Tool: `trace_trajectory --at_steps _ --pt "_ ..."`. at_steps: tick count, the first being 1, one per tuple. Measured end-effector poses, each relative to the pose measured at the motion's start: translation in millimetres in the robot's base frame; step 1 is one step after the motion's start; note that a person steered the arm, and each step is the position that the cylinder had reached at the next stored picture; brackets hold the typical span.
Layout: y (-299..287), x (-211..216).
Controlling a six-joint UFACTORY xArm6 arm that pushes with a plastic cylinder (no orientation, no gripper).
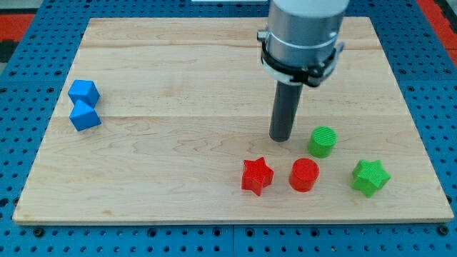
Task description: Push the red circle close to the red star
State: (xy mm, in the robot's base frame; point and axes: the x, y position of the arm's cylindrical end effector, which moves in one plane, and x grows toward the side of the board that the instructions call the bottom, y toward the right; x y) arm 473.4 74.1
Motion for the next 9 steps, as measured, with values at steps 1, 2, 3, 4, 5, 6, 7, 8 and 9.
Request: trace_trajectory --at_steps 1,2,3,4,5,6,7,8,9 --pt "52.4 4.4" --pt "102.3 19.4" --pt "112.3 19.4" --pt "84.0 25.8" --pt "83.5 42.6" --pt "69.3 67.8" --pt "45.7 82.5" --pt "-4.3 82.5" --pt "-57.5 82.5"
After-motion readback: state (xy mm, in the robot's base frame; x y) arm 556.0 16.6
